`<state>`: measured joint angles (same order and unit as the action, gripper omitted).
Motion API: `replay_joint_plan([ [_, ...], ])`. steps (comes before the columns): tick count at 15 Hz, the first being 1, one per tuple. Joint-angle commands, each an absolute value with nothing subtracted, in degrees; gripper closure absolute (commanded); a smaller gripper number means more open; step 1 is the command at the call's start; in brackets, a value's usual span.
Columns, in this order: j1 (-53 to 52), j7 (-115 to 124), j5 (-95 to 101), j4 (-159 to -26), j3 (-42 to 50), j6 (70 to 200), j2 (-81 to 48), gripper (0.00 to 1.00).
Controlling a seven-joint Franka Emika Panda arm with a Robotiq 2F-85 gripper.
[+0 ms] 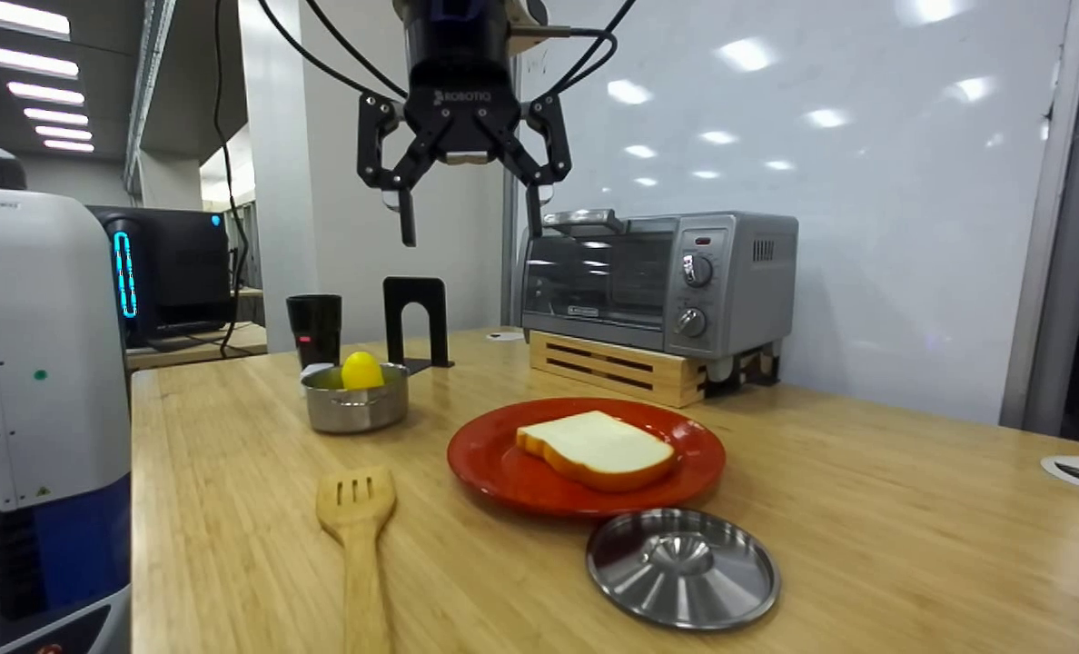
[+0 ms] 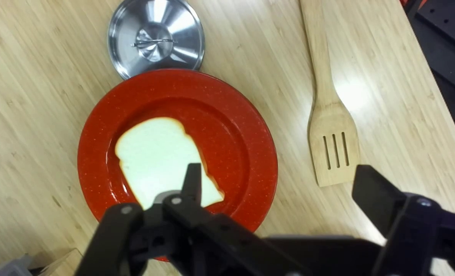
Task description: Take the banana toy from the red plate, place it in the pot, and then cover the pot with the lid
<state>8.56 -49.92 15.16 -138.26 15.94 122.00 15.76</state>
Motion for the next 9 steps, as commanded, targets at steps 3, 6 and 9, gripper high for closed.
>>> replay_joint_plan([
  [3,11.86,-45.45,14.79,-136.05,18.1,123.44,11.24,0.0],
  [6,14.17,-41.83,13.81,-135.2,20.54,126.88,8.58,0.0],
  [9,16.17,-38.1,10.52,-134.34,22.9,132.45,4.91,0.0],
])
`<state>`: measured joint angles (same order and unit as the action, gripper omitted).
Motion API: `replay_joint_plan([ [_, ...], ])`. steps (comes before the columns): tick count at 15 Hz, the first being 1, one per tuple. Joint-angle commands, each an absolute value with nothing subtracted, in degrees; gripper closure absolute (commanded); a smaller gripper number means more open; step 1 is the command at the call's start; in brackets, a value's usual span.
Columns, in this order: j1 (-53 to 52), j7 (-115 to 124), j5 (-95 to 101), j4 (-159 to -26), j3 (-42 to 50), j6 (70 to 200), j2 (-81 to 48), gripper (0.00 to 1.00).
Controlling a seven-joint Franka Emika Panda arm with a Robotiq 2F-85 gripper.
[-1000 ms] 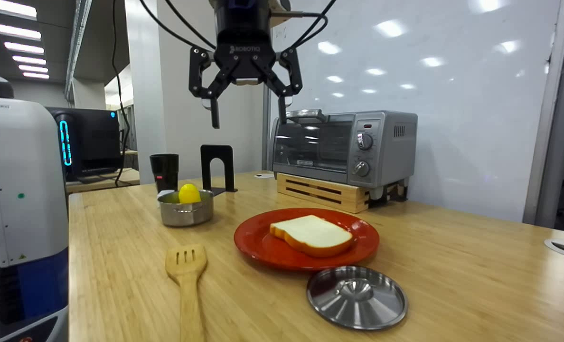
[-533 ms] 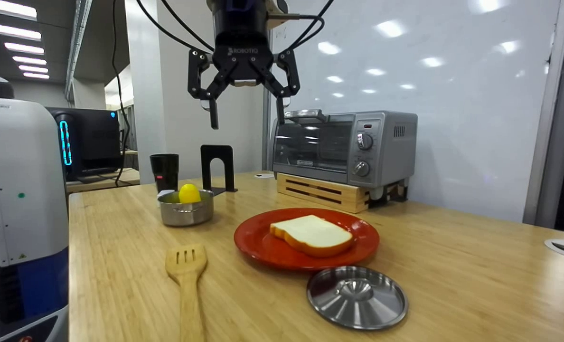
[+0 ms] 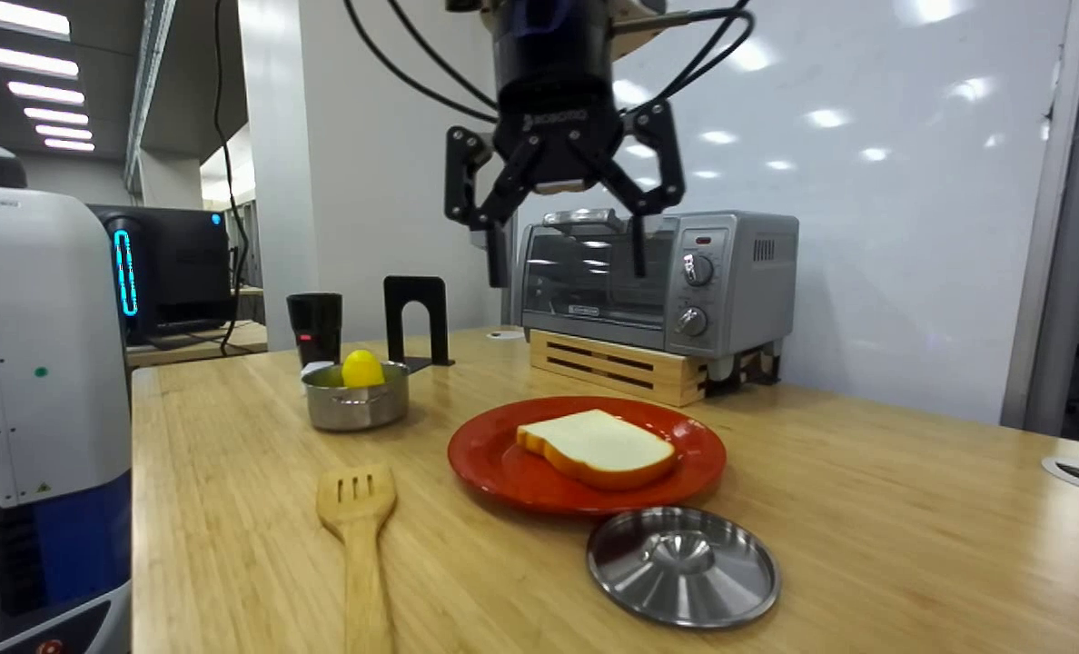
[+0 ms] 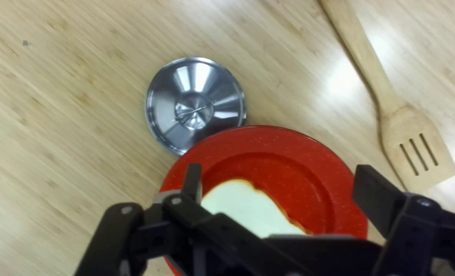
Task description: Take the banana toy from the red plate, place it in the pot, and then cover the pot with the lid
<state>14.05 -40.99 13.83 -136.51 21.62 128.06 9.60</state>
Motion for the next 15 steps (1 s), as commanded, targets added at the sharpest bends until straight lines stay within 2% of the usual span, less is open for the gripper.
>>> replay_joint_plan([
  [1,16.66,-37.26,8.58,-134.01,23.49,133.89,3.66,0.0],
  [9,19.82,-26.73,-1.72,-132.84,23.62,140.88,-3.29,0.0],
  [15,20.77,-23.07,-3.45,-133.84,23.13,140.74,-2.92,0.0],
])
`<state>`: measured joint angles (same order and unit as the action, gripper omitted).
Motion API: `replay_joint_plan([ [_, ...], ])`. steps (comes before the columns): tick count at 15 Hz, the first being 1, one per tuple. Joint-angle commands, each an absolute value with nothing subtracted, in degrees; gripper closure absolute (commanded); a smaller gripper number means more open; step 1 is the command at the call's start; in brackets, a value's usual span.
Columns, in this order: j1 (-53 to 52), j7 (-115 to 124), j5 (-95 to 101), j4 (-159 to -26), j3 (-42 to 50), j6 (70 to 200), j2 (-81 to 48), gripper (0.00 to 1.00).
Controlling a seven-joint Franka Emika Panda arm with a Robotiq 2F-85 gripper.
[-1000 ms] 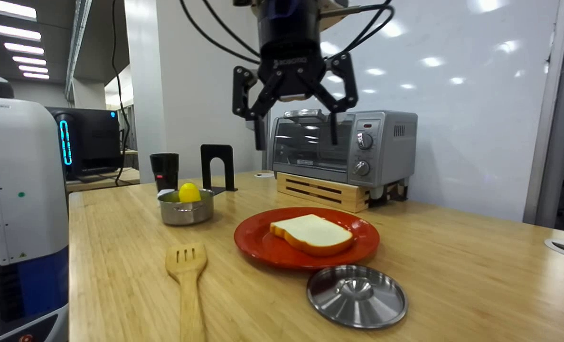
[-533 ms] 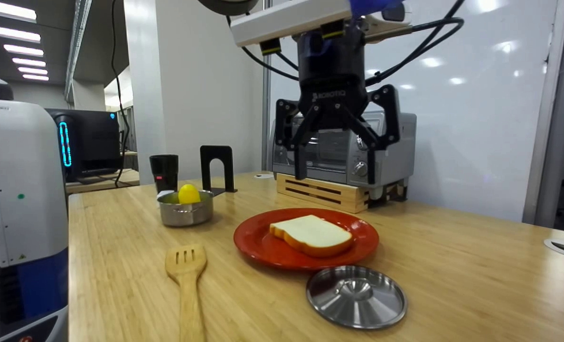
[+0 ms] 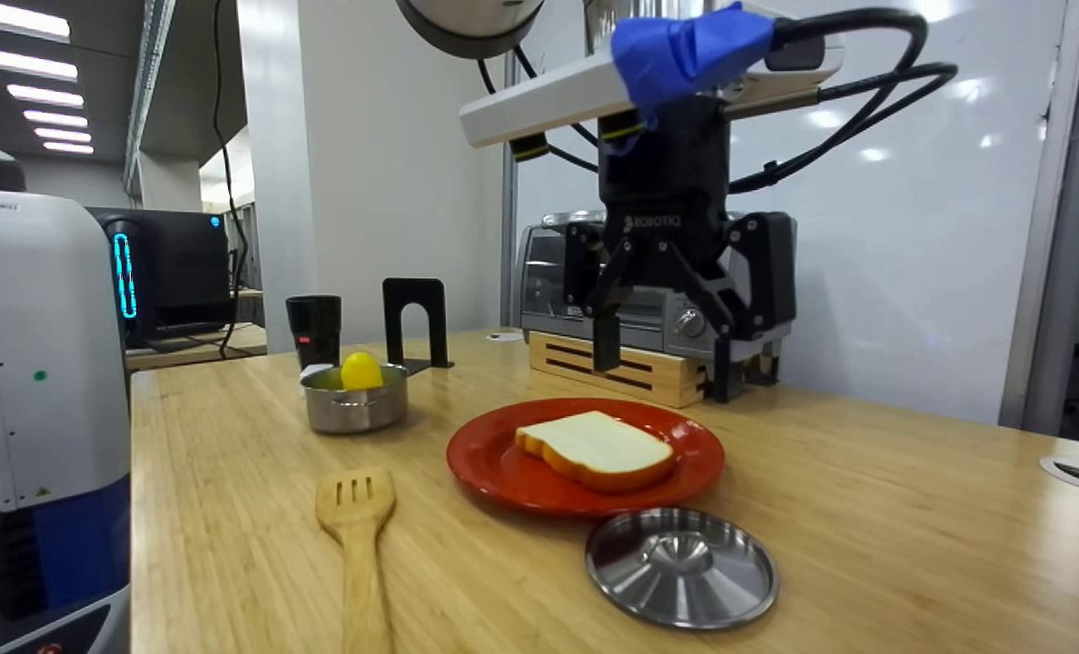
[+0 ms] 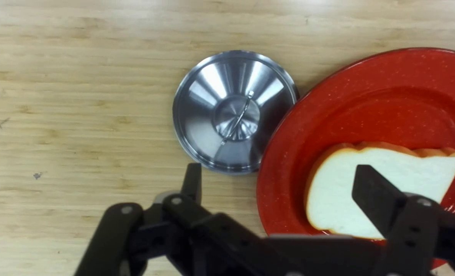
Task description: Take the banana toy from the red plate, place it in the pot, and then cover the pot with the lid
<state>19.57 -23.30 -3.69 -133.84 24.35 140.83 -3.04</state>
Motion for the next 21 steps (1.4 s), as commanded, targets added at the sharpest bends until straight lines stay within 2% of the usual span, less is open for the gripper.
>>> replay_joint_plan([
  [1,20.76,-23.07,-3.45,-133.84,23.06,140.74,-2.92,0.0],
  [21,22.06,-10.13,-2.89,-133.25,23.68,141.22,-6.4,0.0],
])
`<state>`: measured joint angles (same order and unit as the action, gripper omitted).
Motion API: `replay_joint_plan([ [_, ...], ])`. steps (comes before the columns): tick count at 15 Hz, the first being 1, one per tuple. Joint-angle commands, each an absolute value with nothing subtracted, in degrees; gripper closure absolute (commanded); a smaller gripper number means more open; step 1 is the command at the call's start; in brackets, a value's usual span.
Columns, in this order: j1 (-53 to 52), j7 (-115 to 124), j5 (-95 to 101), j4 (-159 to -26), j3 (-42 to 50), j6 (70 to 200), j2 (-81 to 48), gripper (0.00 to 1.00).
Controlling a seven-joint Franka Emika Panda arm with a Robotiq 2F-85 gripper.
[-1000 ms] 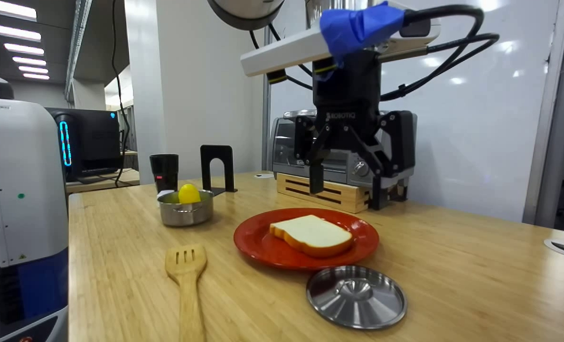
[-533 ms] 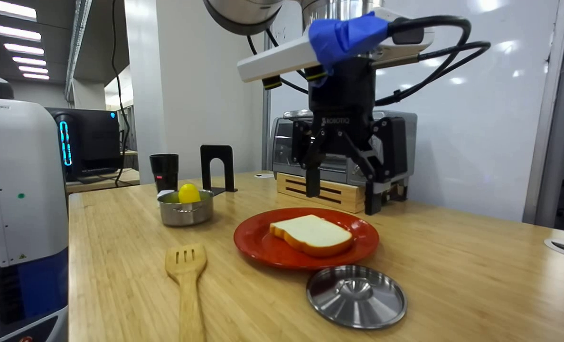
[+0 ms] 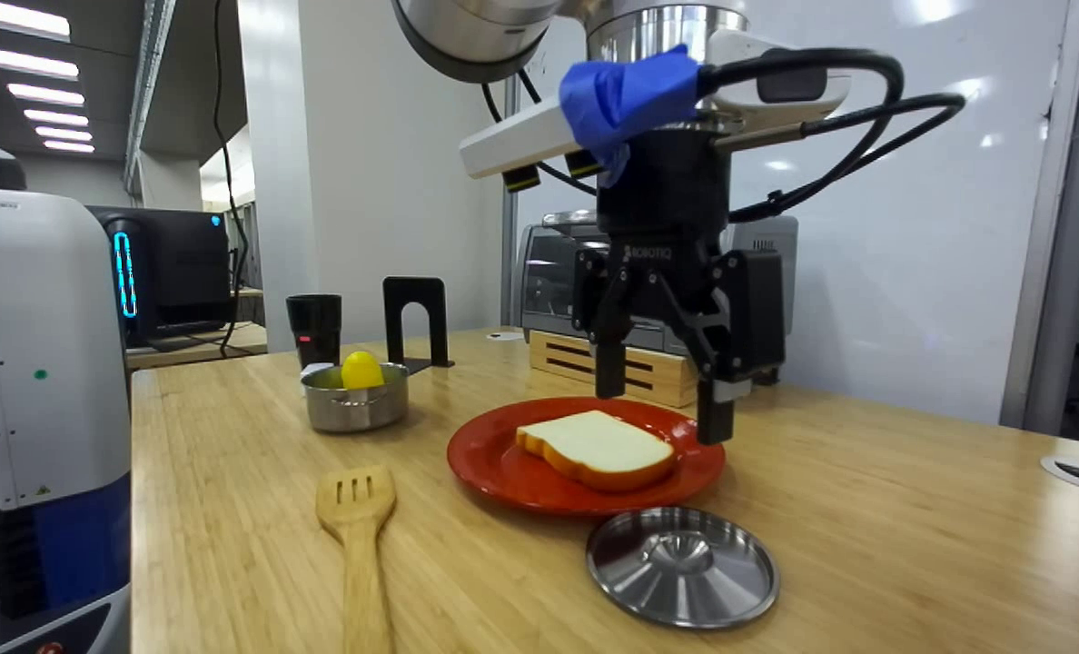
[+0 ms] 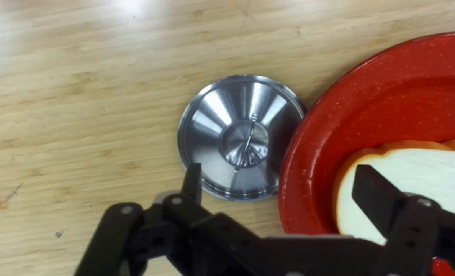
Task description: Take the banana toy from the red plate, place it in the pot, and then cover the pot with the lid
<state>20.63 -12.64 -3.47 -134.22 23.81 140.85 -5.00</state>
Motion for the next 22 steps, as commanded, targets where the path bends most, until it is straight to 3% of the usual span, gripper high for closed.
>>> replay_joint_plan([
  [1,22.23,-9.07,-2.85,-133.18,23.83,141.5,-6.65,0.0],
  [22,24.87,-5.61,-3.76,-120.72,21.69,138.86,-21.99,0.0],
])
